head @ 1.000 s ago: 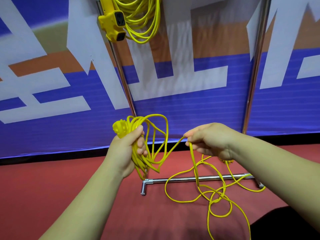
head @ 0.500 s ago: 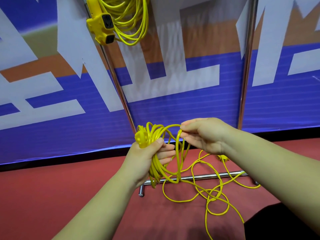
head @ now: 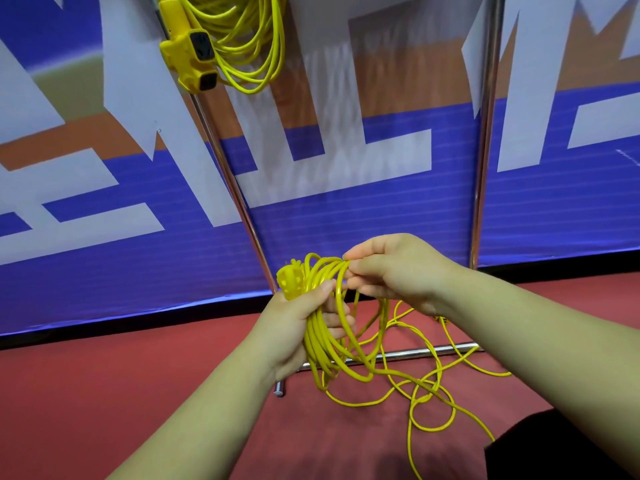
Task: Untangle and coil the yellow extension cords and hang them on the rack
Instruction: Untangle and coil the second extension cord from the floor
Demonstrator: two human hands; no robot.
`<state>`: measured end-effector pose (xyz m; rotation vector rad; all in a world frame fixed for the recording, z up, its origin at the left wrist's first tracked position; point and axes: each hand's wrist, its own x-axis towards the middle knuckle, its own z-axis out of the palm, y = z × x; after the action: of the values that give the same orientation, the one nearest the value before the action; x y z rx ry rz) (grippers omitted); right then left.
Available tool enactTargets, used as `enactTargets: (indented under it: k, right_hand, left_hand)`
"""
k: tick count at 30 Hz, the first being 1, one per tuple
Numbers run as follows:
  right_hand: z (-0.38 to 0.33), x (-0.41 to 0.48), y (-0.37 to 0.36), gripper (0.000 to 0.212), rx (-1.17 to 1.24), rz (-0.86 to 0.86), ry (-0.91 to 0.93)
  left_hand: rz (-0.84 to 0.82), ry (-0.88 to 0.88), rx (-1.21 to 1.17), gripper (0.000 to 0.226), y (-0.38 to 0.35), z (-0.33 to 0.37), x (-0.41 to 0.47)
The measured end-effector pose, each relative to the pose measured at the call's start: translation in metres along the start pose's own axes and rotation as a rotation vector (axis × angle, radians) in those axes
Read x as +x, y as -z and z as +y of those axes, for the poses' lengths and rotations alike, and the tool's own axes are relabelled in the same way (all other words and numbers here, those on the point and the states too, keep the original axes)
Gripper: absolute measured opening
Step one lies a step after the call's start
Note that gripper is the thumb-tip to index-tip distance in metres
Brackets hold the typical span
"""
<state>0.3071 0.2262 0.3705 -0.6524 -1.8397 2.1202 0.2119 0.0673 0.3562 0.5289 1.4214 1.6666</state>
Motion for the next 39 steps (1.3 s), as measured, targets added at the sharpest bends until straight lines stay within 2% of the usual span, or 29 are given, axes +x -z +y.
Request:
enactTargets:
  k: [3, 8, 16, 20, 26, 31, 33, 36, 39]
  right_hand:
    - [0.002, 0.002, 0.003, 0.009, -0.226, 0.008, 0.126]
    - [0.005, 0.006, 0.006, 0.003, -0.399, 0.06, 0.289]
    - [0.01, 0.014, 0.004, 0.014, -0.417, 0.092, 0.351]
    - [0.013, 0.017, 0.004, 0.019, -0.38, 0.089, 0.35]
    - [0.023, 0.022, 0.0, 0.048, -0.371, 0.208, 0.367]
    - [0.035, 0.016, -0.011, 0.04, -0.157, 0.014, 0.202]
    - [0.035, 0.01, -0.015, 0.032, -0.167, -0.086, 0.095]
    - [0.038, 0.0, -0.024, 0.032, -0.163, -0.28, -0.091]
    - [0.045, -0.005, -0.036, 0.028, -0.195, -0.39, -0.17]
  left_hand:
    - [-0.042, 0.016, -0.029, 0.027, 0.001, 0.001, 0.0]
    - [-0.082, 0.013, -0.051, 0.023, 0.004, 0.005, -0.002]
    - [-0.131, 0.058, -0.028, 0.008, 0.007, 0.013, -0.008]
    - [-0.141, 0.108, -0.093, 0.02, 0.006, 0.016, -0.011]
    - [-0.152, 0.003, -0.136, 0.006, 0.006, 0.023, -0.013]
    - [-0.068, -0.194, -0.292, 0.009, 0.01, 0.044, -0.016]
    - [-0.036, -0.242, -0.334, 0.009, 0.018, 0.05, -0.016]
    - [0.022, -0.278, -0.429, 0.009, 0.033, 0.056, -0.015]
    - [0.062, -0.303, -0.483, 0.009, 0.049, 0.059, -0.014]
